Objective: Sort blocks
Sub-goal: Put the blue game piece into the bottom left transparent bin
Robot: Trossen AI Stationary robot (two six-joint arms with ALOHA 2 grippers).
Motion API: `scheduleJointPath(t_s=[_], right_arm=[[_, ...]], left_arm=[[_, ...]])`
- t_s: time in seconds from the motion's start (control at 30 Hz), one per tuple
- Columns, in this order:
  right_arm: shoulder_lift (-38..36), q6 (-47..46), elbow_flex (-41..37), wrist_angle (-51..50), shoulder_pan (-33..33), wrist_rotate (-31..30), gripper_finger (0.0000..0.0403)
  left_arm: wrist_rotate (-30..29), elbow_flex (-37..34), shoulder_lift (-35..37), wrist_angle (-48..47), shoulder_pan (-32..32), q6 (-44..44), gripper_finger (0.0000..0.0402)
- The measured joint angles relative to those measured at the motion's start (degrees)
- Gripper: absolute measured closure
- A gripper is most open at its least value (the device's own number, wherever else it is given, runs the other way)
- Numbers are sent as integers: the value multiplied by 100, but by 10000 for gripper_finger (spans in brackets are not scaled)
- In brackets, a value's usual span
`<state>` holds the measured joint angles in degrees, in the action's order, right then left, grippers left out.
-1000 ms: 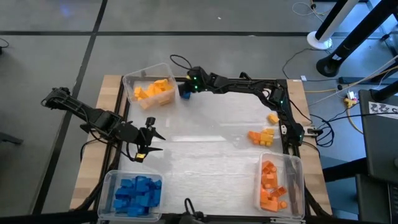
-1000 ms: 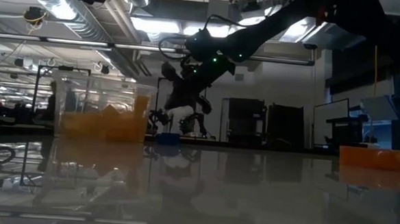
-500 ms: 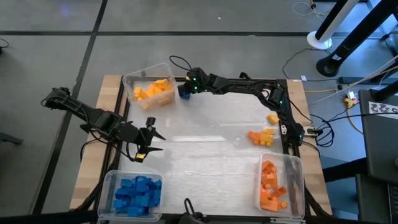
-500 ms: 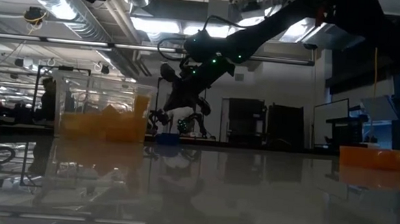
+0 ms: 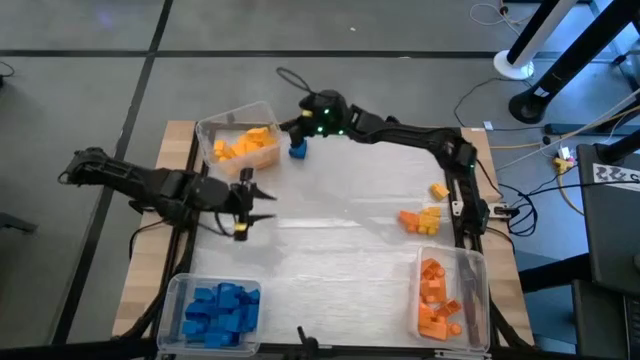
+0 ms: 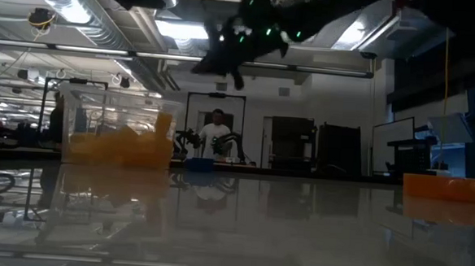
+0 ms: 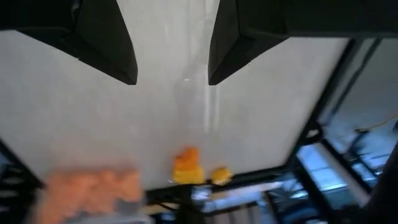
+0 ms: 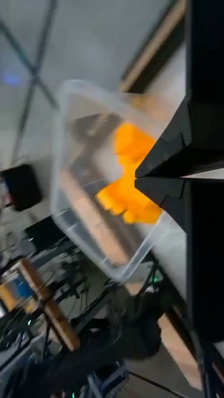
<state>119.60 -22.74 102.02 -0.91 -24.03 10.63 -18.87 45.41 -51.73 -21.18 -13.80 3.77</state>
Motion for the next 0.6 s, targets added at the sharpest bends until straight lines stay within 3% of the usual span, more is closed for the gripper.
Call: scheduleJointPath(t_s=[0.23, 0.37, 0.6], right_arm=[[-917, 728, 6, -272, 81, 40, 395], [-1499, 1316, 4, -1054, 136, -57, 395], [-2467, 2075, 4, -2853, 423, -952, 395]], left_arm=[[369, 0, -299, 659, 1089, 331, 225], [579, 0, -724, 1353, 1624, 556, 225], [556, 0, -2010, 2968, 2242, 1256, 225]])
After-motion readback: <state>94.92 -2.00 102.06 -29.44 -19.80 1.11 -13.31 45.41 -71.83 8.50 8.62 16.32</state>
